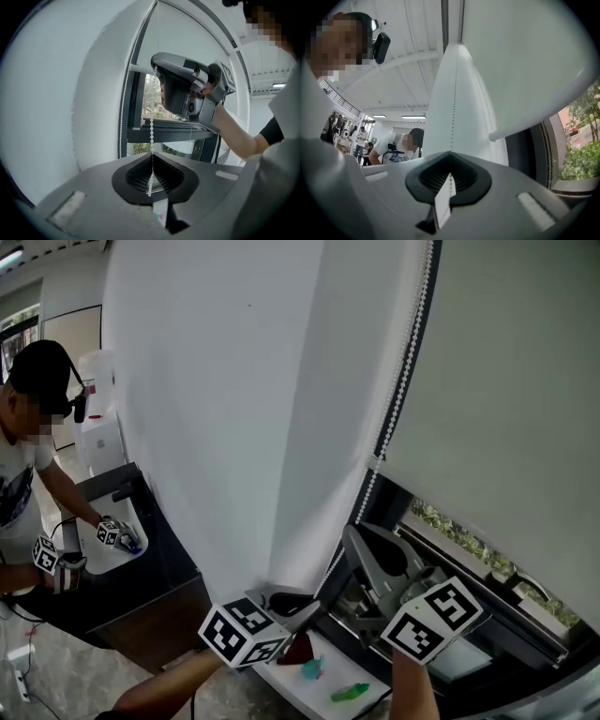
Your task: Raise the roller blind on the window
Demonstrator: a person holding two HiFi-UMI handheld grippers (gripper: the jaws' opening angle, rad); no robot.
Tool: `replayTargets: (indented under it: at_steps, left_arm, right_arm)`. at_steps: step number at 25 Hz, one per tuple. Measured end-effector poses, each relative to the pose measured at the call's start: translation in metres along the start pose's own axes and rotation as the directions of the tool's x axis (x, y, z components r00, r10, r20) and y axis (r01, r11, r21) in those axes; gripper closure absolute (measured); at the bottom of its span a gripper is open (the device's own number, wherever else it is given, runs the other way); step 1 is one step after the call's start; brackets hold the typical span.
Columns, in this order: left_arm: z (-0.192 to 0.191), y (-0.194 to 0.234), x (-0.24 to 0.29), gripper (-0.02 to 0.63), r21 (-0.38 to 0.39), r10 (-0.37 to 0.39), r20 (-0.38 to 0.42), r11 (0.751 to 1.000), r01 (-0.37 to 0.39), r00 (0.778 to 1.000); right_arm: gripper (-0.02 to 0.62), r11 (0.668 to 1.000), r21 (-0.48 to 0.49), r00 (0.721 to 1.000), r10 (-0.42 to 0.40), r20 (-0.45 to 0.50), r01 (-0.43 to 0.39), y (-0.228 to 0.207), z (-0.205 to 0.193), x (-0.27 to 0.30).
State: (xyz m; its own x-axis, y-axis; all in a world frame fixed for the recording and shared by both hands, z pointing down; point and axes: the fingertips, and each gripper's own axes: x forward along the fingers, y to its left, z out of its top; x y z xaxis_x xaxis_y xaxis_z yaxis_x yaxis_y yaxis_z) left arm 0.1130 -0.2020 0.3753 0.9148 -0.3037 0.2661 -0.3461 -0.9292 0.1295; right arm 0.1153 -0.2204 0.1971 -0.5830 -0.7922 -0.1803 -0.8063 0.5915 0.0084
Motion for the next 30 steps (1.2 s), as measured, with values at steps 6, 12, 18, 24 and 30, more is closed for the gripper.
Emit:
replayTargets:
  at_steps: [6, 12, 18, 24, 30]
  left_arm:
    - [0.058, -0.015, -0.031, 0.508, 0.028, -0.03, 0.179, 0.999, 0.025, 0.983]
    - [0.118, -0.013, -0.065, 0.502, 0.029, -0.003, 0.337, 1.0, -0.007, 0.942]
    - [0.133, -0.012, -0.053, 0.502, 0.078, 0.03, 0.329, 0.995, -0.059, 0.944]
    - [0.133, -0.012, -0.035, 0.479, 0.099, 0.041, 0.302, 0.992, -0.074, 0.952]
    - [0.145, -0.012, -0.028, 0.483, 0.12, 0.04, 0.321, 0.989, -0.082, 0.946]
  right_arm:
    - [0.588, 1.0, 0.001, 1.0, 0.008, -0.005, -0.008, 0.007, -0.002, -0.003]
    - [0.588, 1.0, 0.011, 0.999, 0.002, -0.051, -0.002, 0.008, -0.029, -0.008]
    - [0.588, 1.0, 0.029, 0.989, -0.001, -0.145, 0.005, 0.013, -0.085, -0.017]
    - [0.588, 0.995, 0.097, 0.98, -0.003, -0.199, 0.023, 0.017, -0.136, -0.03]
    - [0.588, 0.989, 0.143, 0.974, -0.001, -0.228, 0.035, 0.018, -0.163, -0.038]
